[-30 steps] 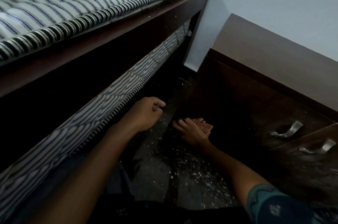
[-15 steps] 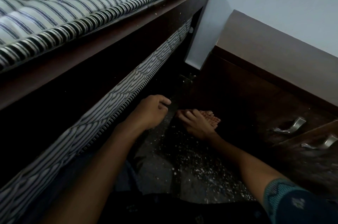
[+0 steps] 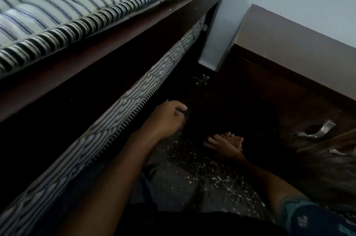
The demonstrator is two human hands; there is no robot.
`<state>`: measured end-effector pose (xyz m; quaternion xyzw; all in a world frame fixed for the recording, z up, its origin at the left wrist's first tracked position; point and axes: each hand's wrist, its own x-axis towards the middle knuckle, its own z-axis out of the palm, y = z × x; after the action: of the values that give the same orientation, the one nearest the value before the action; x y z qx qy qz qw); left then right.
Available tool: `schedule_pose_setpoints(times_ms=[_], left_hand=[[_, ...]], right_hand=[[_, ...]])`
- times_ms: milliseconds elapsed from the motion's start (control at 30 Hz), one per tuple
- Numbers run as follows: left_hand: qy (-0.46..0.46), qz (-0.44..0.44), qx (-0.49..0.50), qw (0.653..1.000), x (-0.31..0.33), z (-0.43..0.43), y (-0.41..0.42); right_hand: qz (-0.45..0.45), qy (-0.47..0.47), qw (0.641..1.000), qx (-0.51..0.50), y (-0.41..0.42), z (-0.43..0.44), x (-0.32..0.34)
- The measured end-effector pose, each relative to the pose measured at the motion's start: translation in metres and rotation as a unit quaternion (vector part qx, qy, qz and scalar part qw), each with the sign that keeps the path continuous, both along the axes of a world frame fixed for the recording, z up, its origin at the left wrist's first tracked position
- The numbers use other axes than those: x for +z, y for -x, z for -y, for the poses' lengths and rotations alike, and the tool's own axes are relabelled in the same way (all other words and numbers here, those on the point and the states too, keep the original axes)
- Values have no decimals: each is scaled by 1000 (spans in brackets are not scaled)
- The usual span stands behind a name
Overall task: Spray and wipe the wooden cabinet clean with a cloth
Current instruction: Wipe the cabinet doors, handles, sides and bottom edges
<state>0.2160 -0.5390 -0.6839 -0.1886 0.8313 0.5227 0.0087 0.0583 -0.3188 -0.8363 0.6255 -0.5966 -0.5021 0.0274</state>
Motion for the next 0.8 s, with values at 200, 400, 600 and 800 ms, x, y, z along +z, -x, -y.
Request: schedule_pose_setpoints(times_ms=[200, 400, 600, 800], left_hand=[[14, 20, -6, 1000, -4, -9, 7], [-2, 25, -16, 1000, -2, -23, 13], [-25, 6, -22, 999, 4, -42, 20], [-169, -18, 9, 985, 20, -69, 31]], right_hand=[[40, 22, 995, -92, 0, -49, 18], [34, 25, 996, -83, 5, -82, 20], [38, -27, 995, -90, 4, -111, 30], [36, 3, 989, -142, -12, -147, 33]])
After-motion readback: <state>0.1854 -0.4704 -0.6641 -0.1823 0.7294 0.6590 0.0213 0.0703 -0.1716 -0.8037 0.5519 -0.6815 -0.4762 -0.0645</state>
